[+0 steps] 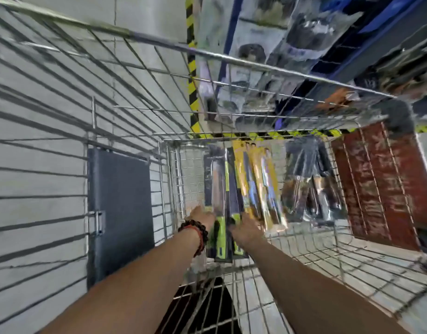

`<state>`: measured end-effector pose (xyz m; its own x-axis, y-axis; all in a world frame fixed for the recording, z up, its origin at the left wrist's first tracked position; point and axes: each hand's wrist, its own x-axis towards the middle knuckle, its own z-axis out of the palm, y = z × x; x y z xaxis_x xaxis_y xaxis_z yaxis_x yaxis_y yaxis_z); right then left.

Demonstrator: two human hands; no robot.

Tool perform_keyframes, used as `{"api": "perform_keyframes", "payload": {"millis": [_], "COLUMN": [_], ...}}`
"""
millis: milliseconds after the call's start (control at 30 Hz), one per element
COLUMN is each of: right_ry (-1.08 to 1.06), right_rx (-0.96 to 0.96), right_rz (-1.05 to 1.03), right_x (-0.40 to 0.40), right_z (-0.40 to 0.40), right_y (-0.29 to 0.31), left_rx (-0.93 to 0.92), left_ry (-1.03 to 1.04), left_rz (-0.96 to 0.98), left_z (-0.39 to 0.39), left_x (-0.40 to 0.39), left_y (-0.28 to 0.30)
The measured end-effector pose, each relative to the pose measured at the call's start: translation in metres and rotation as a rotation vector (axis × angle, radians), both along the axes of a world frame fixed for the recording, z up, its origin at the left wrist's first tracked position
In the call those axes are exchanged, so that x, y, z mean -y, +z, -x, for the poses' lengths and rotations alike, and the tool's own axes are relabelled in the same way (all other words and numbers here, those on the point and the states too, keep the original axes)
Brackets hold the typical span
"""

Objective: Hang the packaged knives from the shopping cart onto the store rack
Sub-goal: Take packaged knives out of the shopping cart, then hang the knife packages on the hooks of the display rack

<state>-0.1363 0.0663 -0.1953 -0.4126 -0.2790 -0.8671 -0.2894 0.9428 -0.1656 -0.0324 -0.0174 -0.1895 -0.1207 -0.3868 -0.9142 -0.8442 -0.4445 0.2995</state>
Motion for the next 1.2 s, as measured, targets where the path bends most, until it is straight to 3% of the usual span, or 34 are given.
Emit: {"api": "perform_keyframes", "payload": {"millis": [100,300,467,600,767,900,1033,1200], "right_ry": [0.039,-0.133,-0.116,-0.112,-0.267,-0.368,-0.486,-0.789], "right_rx": [-0.086,-0.177,-0.083,-0.013,0.128,0.241,0.298,0.202], "right_rz": [-0.084,0.018,0.097,0.141,0.261,0.370,0.420,0.565], "right_x": [0.002,0.007,0.012,0.024,0.029,0.026,0.019,-0.001], "right_z": [-0.019,-0.034,-0.027,-0.022,-0.023,-0.015,0.000,0.015], "right_y": [-0.016,-0.026,-0.020,-0.020,-0.010,0.012,0.056,0.117], "left_rx": [-0.021,0.002,0.038,-0.119,-0.147,-0.199,-0.372,-0.432], "left_ry": [0.084,0.291,0.266,0.341,0.559,0.595,0.699,0.815], "left_rz": [-0.018,0.028,-0.029,-0.059,-0.013,-0.004,-0.166,-0.137], "left_z": [0.008,0.023,0.021,0.014,0.005,0.000,0.000,-0.009], "left_x": [-0.002,0.000,0.004,0.006,0.011,0.026,0.041,0.037], "left_y": [-0.027,-0.036,-0.037,-0.040,-0.037,-0.015,0.030,0.092]}}
